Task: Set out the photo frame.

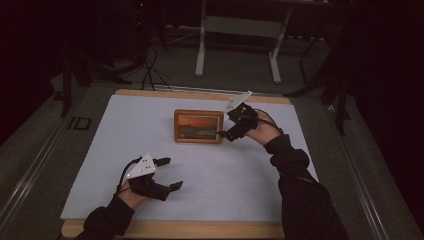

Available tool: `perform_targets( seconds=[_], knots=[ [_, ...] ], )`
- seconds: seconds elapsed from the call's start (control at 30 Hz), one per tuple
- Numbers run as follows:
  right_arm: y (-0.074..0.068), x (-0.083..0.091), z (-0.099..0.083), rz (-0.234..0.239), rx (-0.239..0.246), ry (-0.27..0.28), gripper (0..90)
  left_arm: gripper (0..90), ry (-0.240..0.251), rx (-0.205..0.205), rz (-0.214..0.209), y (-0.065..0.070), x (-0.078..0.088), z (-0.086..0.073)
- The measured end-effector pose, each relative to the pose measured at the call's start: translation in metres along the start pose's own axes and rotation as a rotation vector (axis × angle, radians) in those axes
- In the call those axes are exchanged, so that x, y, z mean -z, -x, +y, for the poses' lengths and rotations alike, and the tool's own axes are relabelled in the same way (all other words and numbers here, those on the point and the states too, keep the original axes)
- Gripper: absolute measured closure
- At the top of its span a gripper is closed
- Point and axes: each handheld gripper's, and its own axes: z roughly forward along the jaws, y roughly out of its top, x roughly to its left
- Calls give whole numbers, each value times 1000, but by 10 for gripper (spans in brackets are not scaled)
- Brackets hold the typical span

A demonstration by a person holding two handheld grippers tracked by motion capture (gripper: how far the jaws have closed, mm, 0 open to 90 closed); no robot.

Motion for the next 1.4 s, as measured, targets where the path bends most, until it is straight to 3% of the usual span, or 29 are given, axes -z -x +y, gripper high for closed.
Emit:
perform_targets(
  seconds=[0.53, 1.0, 1.4],
  knots=[
    [-55, -13, -43, 50, -62, 89, 145, 93, -2, -7, -3, 2, 0, 0],
    [-88, -10, -82, 31, -139, 156, 145, 93, -4, -16, -9, 4, -1, 1],
    [-111, -5, -107, -17, -159, 191, 144, 93, -6, -18, -11, 4, -1, 1]
  ],
)
